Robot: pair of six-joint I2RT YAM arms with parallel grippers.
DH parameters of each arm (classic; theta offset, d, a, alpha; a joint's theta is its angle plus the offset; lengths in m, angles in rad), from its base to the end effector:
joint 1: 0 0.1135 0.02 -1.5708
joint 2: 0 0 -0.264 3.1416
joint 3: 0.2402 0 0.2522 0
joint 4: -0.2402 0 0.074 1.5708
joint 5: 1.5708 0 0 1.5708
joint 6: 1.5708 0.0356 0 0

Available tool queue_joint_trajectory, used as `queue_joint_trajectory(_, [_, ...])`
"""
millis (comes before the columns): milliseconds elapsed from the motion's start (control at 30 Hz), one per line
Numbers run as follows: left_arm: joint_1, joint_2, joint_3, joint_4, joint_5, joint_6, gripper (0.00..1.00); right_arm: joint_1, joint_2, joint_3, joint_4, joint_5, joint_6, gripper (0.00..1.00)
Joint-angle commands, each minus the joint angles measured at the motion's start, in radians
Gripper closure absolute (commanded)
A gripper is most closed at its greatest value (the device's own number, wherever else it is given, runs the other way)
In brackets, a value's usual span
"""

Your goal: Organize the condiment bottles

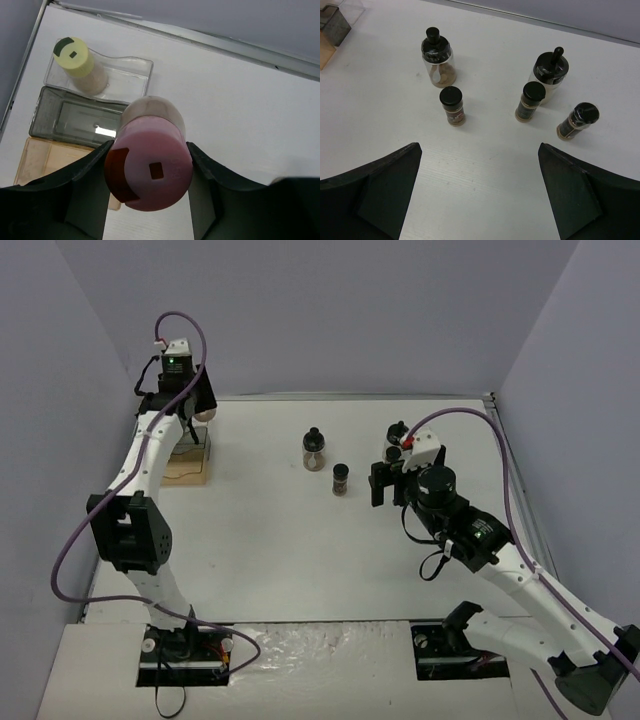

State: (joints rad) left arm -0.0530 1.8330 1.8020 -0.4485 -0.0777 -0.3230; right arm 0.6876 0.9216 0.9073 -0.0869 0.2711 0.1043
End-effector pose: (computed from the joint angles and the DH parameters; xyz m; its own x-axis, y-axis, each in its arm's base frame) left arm 0.4318 -0.0201 0.3703 -0.4318 -0.2940 -0.8527 -0.1613 0.9553 -0.2477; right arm 0.1714 0.1284 0.3693 -0.1199 0.0314 -0.9923 -0.3953 0.9154 0.0767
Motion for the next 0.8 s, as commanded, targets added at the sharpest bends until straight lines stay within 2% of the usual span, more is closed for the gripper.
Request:
queue_joint_trajectory(0, [0.048,0.142,0.177,0.023,0.055,0.033,0.9,-0.005,0.03,0.005,0.059,-0.017,0.004,0.0])
queue_joint_trajectory(267, [0.11,0.321,0.336,0.043,0.055,0.049,0.9,-0.01,0.05,-0.001,0.06,-0.045,-0.002,0.0])
queue_joint_trajectory(767, [0.125,0.378,0.33,0.128,0.073,0.087,0.9,-0.011,0.077,-0.015,0.07,-0.063,0.01,0.0])
